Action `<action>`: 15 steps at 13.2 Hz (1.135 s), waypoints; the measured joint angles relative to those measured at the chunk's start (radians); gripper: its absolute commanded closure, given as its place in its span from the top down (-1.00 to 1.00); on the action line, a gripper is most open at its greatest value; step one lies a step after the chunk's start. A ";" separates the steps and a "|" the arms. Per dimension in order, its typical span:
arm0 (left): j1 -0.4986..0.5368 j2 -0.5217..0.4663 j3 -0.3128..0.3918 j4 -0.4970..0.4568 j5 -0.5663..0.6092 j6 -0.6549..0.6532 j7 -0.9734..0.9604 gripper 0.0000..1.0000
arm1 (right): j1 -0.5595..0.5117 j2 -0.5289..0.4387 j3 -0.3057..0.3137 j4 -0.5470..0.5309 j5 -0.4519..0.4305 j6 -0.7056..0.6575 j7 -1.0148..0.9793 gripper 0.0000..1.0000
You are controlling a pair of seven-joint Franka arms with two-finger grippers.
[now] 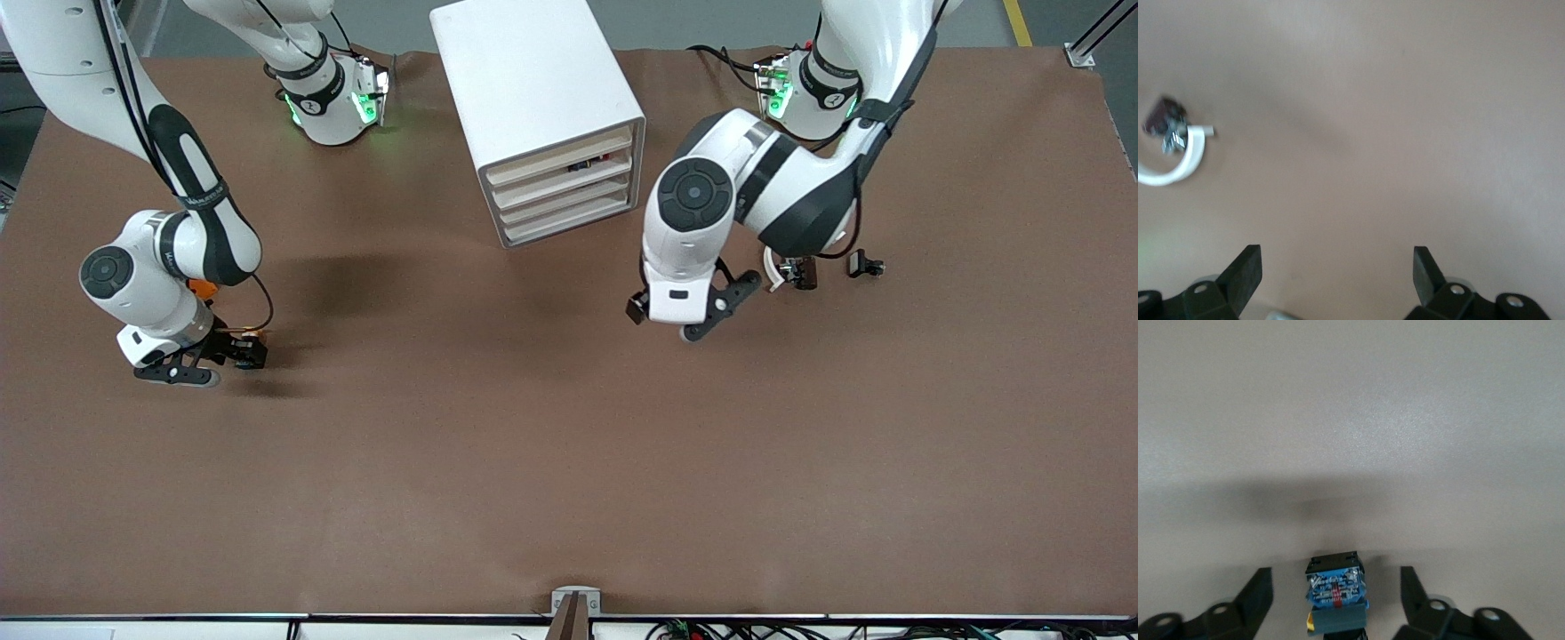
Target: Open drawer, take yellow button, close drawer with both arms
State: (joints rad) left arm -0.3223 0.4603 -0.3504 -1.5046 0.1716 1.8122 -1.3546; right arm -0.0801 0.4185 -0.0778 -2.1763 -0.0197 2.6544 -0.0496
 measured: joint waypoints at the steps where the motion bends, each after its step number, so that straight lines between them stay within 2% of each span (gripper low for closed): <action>1: 0.013 0.000 0.001 0.003 0.019 0.000 0.049 1.00 | 0.000 -0.023 0.002 0.025 0.000 -0.077 0.000 1.00; 6: 0.118 -0.013 0.005 0.048 0.048 0.000 0.337 1.00 | 0.016 -0.232 0.020 0.237 0.000 -0.669 0.000 1.00; 9: 0.212 -0.056 0.007 0.055 0.049 -0.005 0.539 1.00 | 0.035 -0.294 0.023 0.400 0.000 -0.963 0.001 1.00; 12: 0.300 -0.115 0.006 0.055 0.049 -0.088 0.708 1.00 | 0.056 -0.297 0.033 0.574 0.007 -1.162 0.037 1.00; 15: 0.351 -0.178 0.004 0.055 0.042 -0.140 0.788 1.00 | 0.090 -0.297 0.045 0.681 0.007 -1.253 0.078 1.00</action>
State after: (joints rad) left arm 0.0286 0.2824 -0.3464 -1.4493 0.2134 1.6724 -0.5667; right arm 0.0097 0.1216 -0.0331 -1.4952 -0.0129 1.4010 0.0280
